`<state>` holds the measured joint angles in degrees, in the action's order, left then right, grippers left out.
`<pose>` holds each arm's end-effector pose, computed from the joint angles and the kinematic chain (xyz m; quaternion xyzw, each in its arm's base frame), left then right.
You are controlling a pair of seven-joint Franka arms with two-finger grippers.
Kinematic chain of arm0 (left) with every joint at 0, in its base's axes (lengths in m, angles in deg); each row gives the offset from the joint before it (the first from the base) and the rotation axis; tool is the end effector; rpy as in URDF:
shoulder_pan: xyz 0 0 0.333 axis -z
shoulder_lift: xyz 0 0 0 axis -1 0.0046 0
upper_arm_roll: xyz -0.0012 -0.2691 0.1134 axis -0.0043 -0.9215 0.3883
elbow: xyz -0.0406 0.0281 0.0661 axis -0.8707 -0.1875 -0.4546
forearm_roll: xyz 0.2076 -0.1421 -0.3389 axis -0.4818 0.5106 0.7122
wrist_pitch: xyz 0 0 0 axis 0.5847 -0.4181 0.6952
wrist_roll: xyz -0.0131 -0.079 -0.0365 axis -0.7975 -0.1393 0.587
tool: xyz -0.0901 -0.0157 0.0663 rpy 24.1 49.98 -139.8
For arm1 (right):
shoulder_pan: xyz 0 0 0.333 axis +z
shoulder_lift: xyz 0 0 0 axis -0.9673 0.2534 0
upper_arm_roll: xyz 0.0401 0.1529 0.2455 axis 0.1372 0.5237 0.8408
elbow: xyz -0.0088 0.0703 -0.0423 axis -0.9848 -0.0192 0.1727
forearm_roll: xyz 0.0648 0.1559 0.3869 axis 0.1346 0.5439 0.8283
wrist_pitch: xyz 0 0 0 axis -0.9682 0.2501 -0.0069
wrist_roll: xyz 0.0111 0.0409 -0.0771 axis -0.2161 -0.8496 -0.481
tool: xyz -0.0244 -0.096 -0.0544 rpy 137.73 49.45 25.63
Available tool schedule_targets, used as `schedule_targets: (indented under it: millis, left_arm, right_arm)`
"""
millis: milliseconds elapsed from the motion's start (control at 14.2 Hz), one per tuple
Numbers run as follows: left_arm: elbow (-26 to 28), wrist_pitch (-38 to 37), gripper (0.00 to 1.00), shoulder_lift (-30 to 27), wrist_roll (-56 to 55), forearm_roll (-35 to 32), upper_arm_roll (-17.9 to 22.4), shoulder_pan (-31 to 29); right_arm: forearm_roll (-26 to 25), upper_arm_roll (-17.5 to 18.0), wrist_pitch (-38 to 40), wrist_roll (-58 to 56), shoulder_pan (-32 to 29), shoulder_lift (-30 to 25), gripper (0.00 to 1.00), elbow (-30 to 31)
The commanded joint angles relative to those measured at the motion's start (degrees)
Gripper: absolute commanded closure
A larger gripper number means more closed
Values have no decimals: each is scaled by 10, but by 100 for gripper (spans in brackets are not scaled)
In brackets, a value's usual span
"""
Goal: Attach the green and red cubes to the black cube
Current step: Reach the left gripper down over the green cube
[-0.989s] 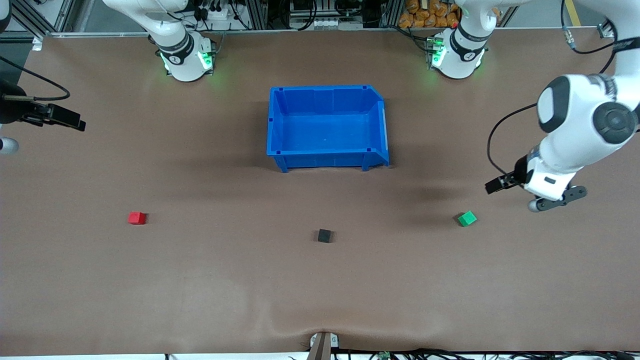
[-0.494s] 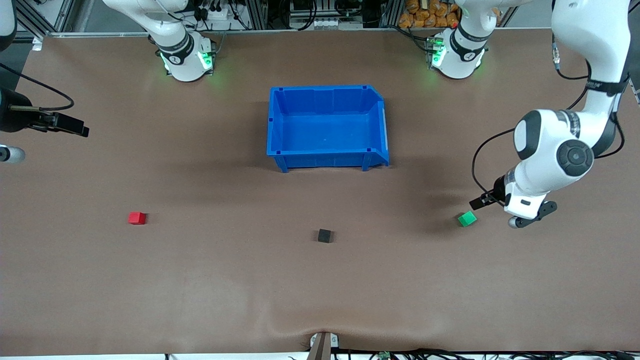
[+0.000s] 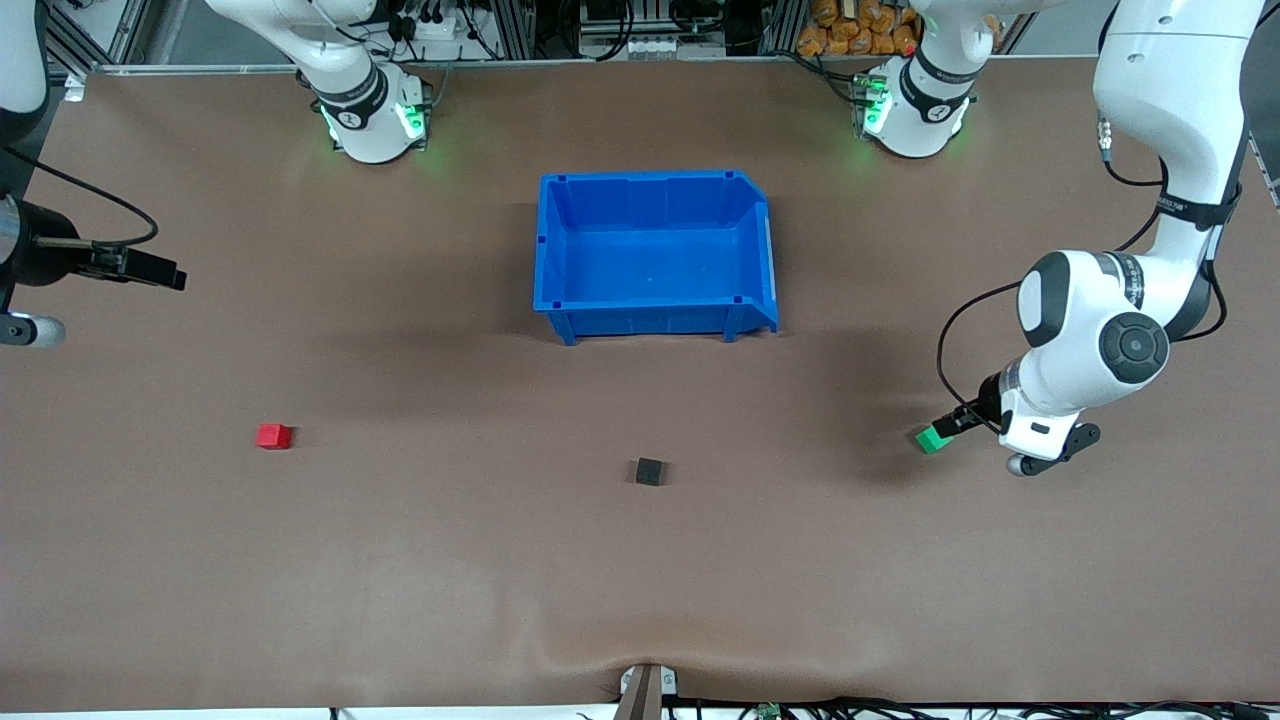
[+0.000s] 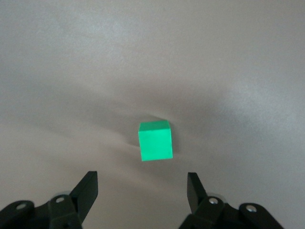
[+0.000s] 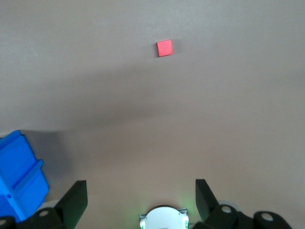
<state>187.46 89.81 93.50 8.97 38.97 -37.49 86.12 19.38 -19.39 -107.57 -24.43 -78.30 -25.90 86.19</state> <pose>0.6379 -0.0454 0.2110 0.9745 0.2236 -0.0187 0.0083 0.5929 -0.0371 0.5324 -0.9896 0.0760 0.1222 0.0042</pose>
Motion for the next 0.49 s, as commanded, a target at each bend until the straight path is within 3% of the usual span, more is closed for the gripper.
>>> schedule_targets:
  millis: [0, 424]
  left_arm:
    - [-40, 2, 20, 40, -10, -2, -1, -2]
    - [-44, 48, 26, 72, -9, -2, 0, 0]
  right_arm:
    - [9, 6, -9, -4, -11, -5, 0, 15]
    - [9, 6, -27, 0, -14, 7, 0, 28]
